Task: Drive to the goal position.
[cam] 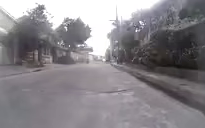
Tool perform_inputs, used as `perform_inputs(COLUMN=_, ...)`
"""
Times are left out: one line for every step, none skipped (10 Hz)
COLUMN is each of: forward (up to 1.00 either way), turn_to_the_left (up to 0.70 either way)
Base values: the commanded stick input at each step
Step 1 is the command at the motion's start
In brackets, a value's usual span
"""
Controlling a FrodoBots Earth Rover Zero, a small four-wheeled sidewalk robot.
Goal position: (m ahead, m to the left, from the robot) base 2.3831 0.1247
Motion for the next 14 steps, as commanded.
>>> perform_inputs(forward=1.0, turn_to_the_left=0.0)
perform_inputs(forward=0.91, turn_to_the_left=0.0)
perform_inputs(forward=0.74, turn_to_the_left=0.0)
perform_inputs(forward=0.57, turn_to_the_left=0.0)
perform_inputs(forward=0.4, turn_to_the_left=0.0)
perform_inputs(forward=0.23, turn_to_the_left=0.0)
perform_inputs(forward=0.06, turn_to_the_left=0.0)
perform_inputs(forward=0.0, turn_to_the_left=0.0)
perform_inputs(forward=0.0, turn_to_the_left=0.0)
perform_inputs(forward=0.0, turn_to_the_left=0.0)
perform_inputs(forward=0.0, turn_to_the_left=0.0)
perform_inputs(forward=0.57, turn_to_the_left=0.0)
perform_inputs(forward=1.0, turn_to_the_left=0.0)
perform_inputs(forward=1.0, turn_to_the_left=0.0)
